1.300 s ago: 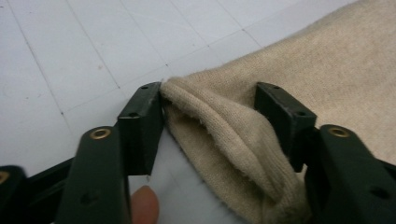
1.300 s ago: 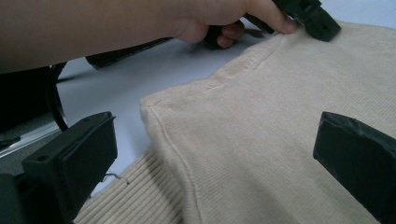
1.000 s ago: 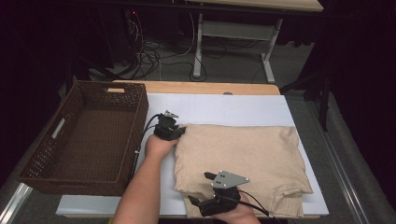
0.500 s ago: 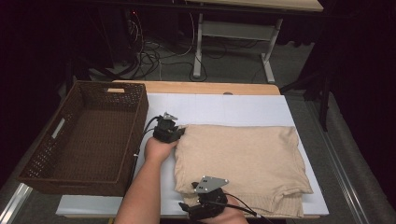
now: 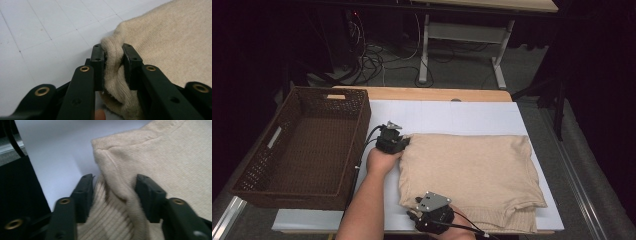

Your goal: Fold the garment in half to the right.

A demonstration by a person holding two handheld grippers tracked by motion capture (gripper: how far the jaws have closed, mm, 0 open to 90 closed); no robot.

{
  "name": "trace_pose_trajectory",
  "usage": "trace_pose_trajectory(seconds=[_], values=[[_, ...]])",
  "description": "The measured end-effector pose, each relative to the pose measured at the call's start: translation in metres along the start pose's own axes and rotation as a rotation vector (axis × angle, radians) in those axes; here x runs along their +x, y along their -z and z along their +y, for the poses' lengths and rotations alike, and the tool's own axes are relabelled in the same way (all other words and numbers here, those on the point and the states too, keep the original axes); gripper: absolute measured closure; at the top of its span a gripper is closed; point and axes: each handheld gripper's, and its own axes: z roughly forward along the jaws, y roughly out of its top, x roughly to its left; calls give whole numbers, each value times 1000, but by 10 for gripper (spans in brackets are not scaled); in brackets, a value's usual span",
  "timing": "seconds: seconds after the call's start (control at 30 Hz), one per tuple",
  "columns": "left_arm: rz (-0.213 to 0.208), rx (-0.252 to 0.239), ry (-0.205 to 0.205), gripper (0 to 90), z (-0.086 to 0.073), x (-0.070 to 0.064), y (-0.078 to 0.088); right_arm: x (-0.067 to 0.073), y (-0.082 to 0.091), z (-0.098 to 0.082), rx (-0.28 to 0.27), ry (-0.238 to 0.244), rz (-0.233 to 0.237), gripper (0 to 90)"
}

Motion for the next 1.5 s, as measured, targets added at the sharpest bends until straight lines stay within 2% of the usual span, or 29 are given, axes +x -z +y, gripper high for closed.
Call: trace_pose_trajectory(seconds=[0.07,0.1,0.23,0.4,0.53,0.6,0.67,0.83,0.9,1.07,1.2,1.5], values=[[0,0,0,708,0,0,0,-1,0,0,1,3,-1,601],[0,0,0,708,0,0,0,-3,1,0,6,5,-6,677],[1,0,0,708,0,0,0,-5,1,0,8,14,-10,745],[-1,1,1,708,0,0,0,-8,3,-2,-21,-6,7,800],[2,2,7,708,0,-1,0,-11,6,-3,-43,-22,24,813],[-10,2,29,708,1,-1,1,-12,8,-3,-57,-26,31,814],[-12,4,33,708,1,-1,1,-13,12,-2,-68,-29,38,816],[-12,23,96,710,5,-2,4,-16,24,1,-116,-34,42,817],[-19,46,131,715,7,-2,5,-18,29,2,-137,-41,44,817],[-2,38,118,720,11,-5,10,-21,39,4,-176,-49,40,817],[4,38,130,731,16,-7,15,-25,51,6,-213,-57,34,818],[39,14,109,745,30,-15,27,-30,67,12,-264,-71,32,820]])
